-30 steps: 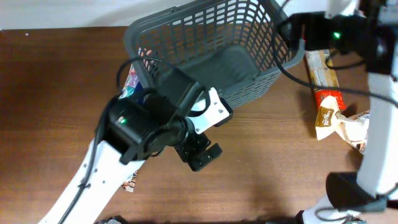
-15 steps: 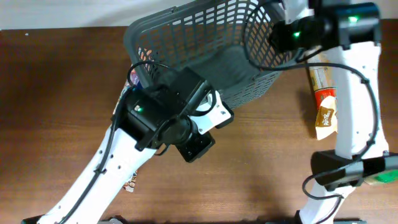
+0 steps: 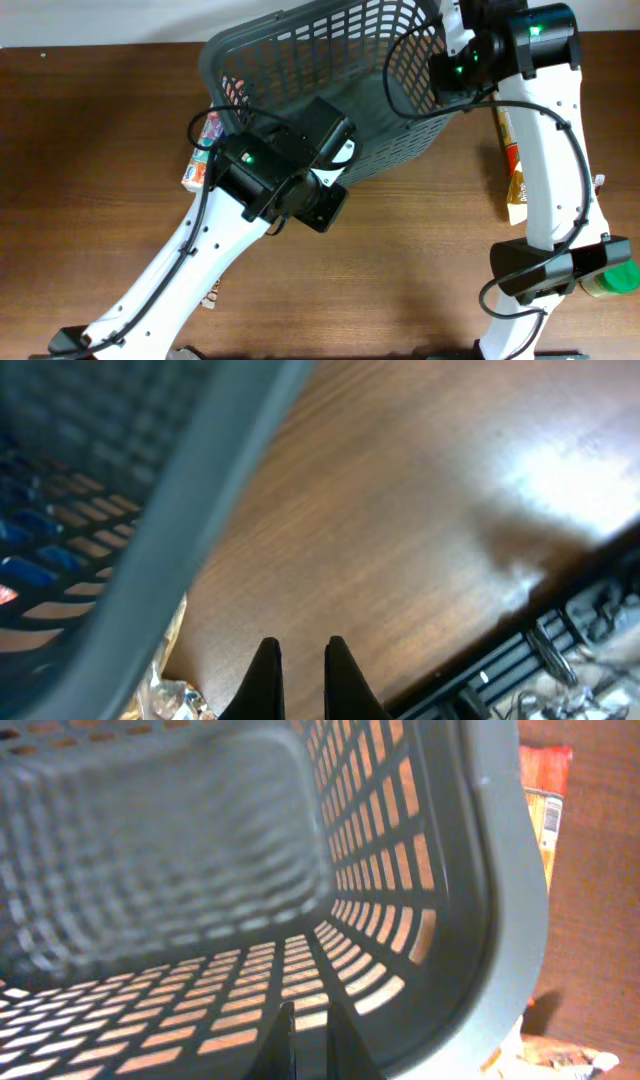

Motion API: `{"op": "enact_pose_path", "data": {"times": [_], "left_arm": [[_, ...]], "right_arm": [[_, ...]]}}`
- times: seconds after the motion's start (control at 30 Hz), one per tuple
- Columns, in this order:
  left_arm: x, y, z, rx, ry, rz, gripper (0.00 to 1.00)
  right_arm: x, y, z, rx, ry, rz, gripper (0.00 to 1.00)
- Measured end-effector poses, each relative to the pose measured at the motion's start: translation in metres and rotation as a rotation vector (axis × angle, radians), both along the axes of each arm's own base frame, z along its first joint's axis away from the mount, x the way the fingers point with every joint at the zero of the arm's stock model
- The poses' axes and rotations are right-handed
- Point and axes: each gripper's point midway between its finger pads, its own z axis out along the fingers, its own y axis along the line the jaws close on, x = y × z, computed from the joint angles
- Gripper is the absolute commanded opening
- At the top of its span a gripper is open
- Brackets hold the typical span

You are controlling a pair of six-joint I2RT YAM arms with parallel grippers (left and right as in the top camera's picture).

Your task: Pack container

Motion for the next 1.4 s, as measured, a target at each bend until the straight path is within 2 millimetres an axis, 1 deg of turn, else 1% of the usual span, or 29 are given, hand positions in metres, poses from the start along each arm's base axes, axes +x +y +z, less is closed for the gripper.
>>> {"op": "enact_pose_path", "data": {"times": [0.23,0.53,1.0,1.4], "left_arm": [[0.006,0.002,-0.006,0.025,0.005,0.056,0.02],[0.009,0.005,-0.006,0.025,0.001,0.076,0.02],[0.036,0.044,-0.006,0.026,0.003,0.216,0.02],[0.043,0.056,-0.006,0.064,-0.027,0.250,0.02]], "right_arm": [[-0.004,-0.003,-0.002,-0.008,0.017,-0.016,0.04],[-0.016,-0.005,-0.007,-0.016,0.070,-0.021,0.04],[-0.022,-0.006,-0.009,-0.020,0.095,-0.021,0.04],[-0.029,-0.003,-0.012,-0.005,0.129,-0.012,0.04]]}}
